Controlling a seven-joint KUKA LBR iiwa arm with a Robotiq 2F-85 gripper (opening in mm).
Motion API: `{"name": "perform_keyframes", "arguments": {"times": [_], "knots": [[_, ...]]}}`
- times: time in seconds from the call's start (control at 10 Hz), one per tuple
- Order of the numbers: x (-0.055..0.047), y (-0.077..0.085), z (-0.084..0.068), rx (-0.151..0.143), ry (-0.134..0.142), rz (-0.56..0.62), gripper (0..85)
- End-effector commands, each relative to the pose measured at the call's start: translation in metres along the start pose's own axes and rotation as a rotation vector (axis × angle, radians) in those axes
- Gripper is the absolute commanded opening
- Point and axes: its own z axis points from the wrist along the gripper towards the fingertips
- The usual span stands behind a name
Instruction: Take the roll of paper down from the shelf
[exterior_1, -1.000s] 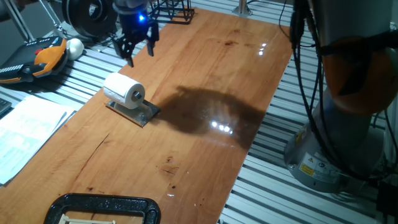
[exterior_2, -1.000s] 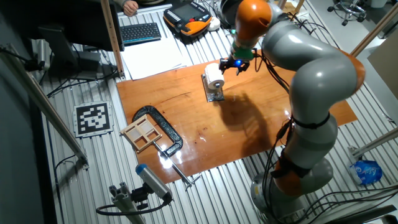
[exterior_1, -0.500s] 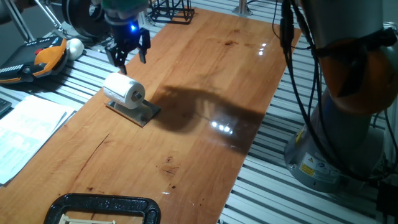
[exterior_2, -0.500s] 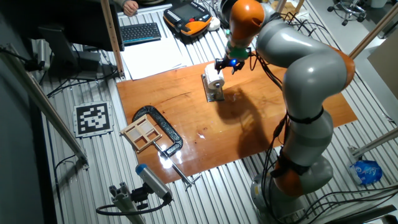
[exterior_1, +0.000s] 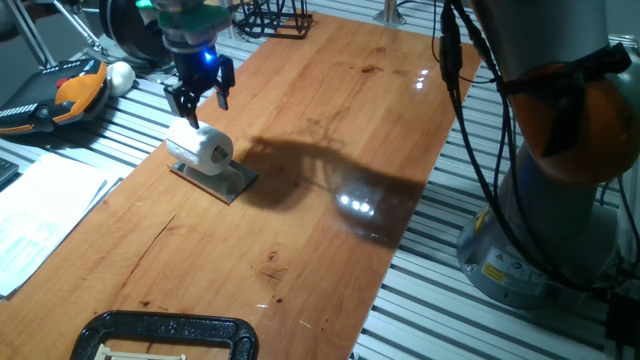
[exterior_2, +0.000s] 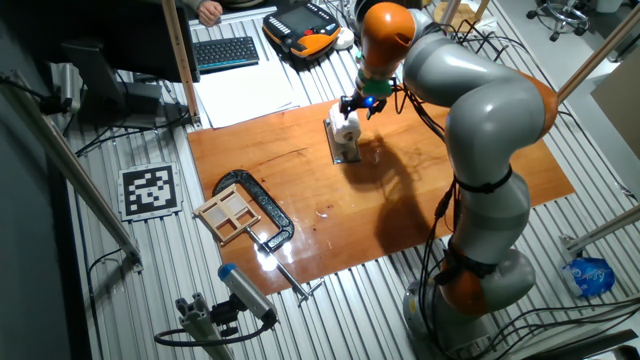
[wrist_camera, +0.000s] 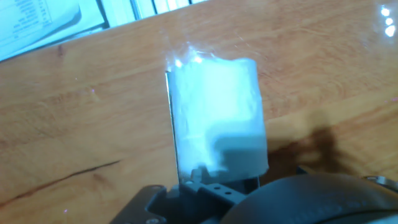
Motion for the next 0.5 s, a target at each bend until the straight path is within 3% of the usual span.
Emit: {"name": "perform_keyframes", "arguments": {"times": [0.0,0.4], "knots": [[-0.0021,0.0004,0.0042,-0.002,-0.002,0.000,68.0],[0.0023,0.0044,0.0100,0.012,-0.013,0.012,68.0]]}}
